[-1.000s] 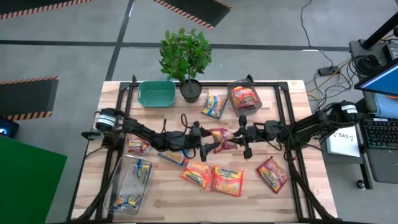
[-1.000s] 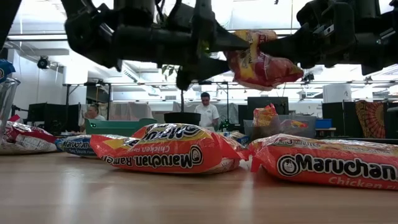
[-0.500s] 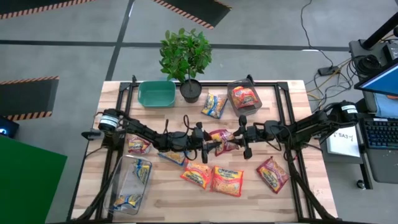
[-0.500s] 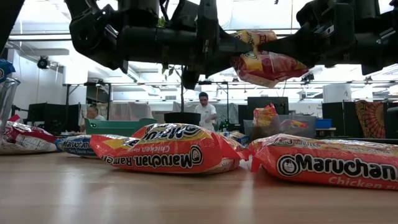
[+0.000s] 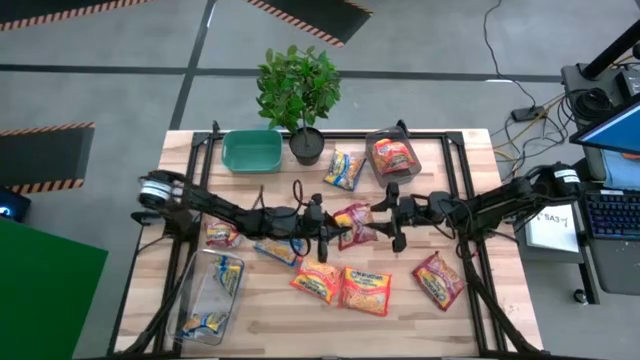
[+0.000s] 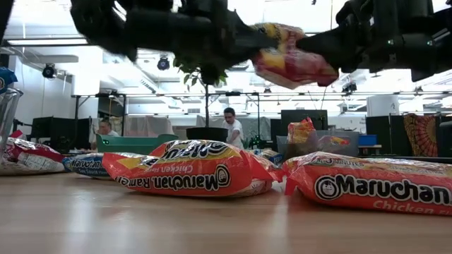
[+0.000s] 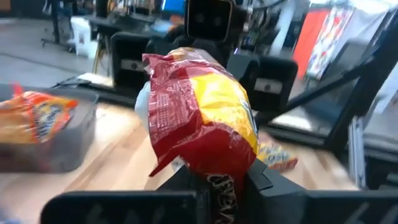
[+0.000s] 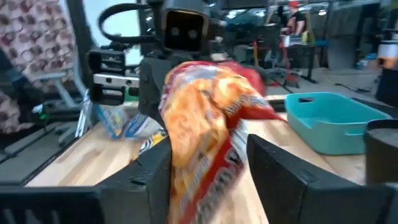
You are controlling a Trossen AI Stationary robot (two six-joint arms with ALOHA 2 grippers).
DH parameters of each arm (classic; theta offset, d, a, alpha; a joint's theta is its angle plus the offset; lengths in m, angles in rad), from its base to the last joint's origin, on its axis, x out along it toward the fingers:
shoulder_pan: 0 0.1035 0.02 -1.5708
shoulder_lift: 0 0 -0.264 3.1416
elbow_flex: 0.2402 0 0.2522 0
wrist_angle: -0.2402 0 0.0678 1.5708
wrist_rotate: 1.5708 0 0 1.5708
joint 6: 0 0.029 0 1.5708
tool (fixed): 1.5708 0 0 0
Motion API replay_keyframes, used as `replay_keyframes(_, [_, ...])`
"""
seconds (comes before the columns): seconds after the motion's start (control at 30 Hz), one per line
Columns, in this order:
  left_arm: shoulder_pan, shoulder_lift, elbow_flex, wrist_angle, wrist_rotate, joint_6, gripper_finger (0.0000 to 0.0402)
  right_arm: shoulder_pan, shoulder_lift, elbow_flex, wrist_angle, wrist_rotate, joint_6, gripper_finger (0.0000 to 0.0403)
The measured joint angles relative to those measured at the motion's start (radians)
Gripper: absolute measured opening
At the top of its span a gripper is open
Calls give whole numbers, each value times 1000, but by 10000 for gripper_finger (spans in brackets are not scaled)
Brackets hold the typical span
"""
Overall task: Sort Maruchan noodles
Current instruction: Put the red noodle pack into the green bin
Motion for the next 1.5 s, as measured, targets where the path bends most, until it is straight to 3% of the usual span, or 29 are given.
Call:
replay_keyframes(0.17, [0,-226,9,-456,-101,1,11,-11,-86,18,-142,89,11,206])
replay_keyframes(0.43, [26,-549,90,-1212,-352,-161,11,-14,-187,178,-614,185,-9,210])
replay_keyframes(0.73, [242,-672,215,-1816,-338,-367,10,-14,-184,338,-916,222,-71,210])
replay_keyframes(0.9, [445,-671,267,-1930,-263,-319,10,-14,-187,351,-942,223,-85,210])
replay_keyframes(1.1, [732,-633,311,-1923,-77,-149,10,-14,-187,336,-950,222,-88,210])
replay_keyframes(1.3, [980,-550,335,-1921,25,5,10,-14,-186,335,-955,222,-86,210])
replay_keyframes(1.5, [1108,-418,361,-1905,96,127,10,-14,-186,335,-956,222,-86,210])
